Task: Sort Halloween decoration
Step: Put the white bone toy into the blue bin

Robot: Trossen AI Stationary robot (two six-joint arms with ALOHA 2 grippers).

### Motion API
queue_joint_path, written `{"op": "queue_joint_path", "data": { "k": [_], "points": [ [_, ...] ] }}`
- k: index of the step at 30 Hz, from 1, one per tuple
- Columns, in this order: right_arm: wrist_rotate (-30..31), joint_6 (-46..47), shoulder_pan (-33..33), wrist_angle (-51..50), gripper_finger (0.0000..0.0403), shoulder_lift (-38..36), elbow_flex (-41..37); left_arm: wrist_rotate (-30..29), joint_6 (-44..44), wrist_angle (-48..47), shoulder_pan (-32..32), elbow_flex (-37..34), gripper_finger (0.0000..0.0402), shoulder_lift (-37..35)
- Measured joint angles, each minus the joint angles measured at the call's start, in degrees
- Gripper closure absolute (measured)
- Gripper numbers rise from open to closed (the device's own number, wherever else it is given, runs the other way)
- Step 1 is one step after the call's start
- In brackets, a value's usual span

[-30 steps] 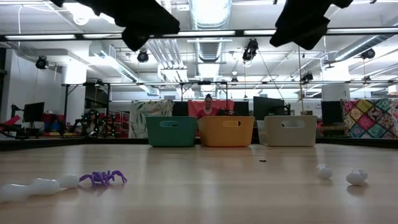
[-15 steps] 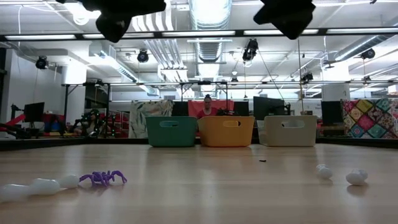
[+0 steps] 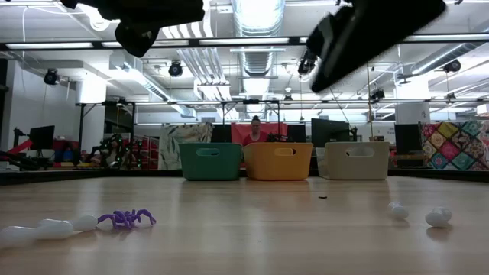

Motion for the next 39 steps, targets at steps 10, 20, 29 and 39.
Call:
{"op": "queue_joint_path", "data": {
  "k": [10, 20, 29, 39],
  "points": [
    [-6.69, -3.60, 2.25, -13.78, 0.0284, 6.61, 6.23, -0.02, 0.01, 0.02, 0.00, 0.00, 0.0361, 0.25],
    [-6.54, -9.41, 2.42, -18.36, 0.0284, 13.41, 12.46, -0.02, 0.02, 0.28, 0.00, 0.00, 0.0361, 0.48],
    [-6.56, -11.95, 1.77, -18.58, 0.0284, 13.65, 11.79, 0.00, 0.01, 0.35, 0.00, 0.00, 0.0361, 0.48],
    [-6.52, -12.92, 1.38, -15.88, 0.0284, 13.69, 7.99, 0.00, 0.02, 0.35, 0.00, 0.00, 0.0361, 0.48]
  ]
}}
